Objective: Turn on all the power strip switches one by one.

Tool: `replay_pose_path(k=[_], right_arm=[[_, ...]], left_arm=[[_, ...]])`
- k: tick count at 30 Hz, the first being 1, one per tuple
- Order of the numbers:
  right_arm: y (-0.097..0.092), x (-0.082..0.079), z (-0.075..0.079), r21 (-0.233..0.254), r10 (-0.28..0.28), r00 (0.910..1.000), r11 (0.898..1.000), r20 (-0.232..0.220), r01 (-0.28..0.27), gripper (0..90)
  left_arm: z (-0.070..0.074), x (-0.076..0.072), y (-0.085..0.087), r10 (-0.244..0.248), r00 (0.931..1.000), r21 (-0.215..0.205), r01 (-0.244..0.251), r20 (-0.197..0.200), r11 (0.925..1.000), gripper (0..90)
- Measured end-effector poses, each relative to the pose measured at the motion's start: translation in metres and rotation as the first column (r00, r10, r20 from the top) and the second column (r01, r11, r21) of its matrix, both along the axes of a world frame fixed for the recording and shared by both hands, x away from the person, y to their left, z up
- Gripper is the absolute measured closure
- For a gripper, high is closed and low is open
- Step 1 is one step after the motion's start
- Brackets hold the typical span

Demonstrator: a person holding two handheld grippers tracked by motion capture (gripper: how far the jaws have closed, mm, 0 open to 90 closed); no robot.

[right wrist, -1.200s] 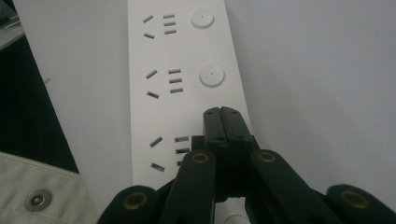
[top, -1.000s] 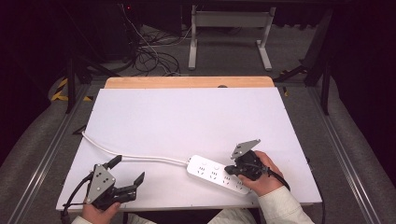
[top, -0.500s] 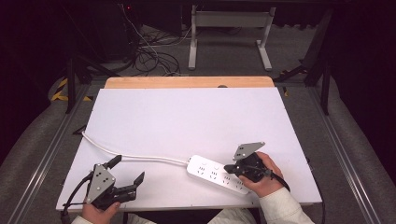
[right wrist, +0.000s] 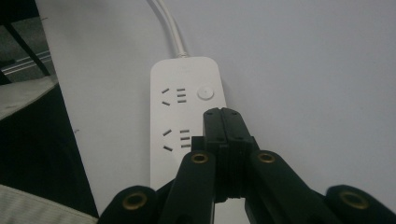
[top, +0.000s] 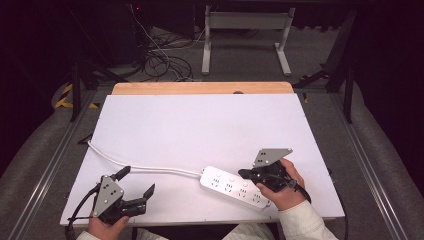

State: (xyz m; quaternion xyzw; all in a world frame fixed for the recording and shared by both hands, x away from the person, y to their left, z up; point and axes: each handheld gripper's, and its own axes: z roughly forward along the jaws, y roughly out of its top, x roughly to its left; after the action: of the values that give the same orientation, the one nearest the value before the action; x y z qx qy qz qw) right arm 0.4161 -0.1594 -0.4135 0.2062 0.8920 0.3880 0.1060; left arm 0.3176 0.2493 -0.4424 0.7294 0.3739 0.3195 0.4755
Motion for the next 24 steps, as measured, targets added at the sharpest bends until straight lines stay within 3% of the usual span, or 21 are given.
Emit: replay_pose_path(k=[5,11,15,24], right_arm=[[0.005,0.003,-0.001,-0.002,0.004,0.9999,1.000,-0.009,-0.004,90.0],[0.021,0.009,-0.008,-0.039,0.019,0.9993,0.999,-0.034,-0.021,90.0],[0.026,0.015,-0.015,-0.053,-0.001,0.9983,0.999,-0.058,-0.002,90.0],[0.033,0.019,-0.024,-0.086,0.012,0.9969,0.996,-0.077,-0.019,90.0]], left_arm=[[0.000,0.001,0.000,-0.003,1.0000,0.006,0.003,0.001,1.0000,11.6],[0.000,0.000,0.000,-0.001,1.0000,0.002,0.001,0.000,1.0000,11.6],[0.000,0.001,0.000,-0.003,1.0000,0.003,0.003,-0.001,1.0000,11.6],[0.000,0.000,0.000,-0.002,1.0000,0.003,0.002,0.000,1.0000,11.6]])
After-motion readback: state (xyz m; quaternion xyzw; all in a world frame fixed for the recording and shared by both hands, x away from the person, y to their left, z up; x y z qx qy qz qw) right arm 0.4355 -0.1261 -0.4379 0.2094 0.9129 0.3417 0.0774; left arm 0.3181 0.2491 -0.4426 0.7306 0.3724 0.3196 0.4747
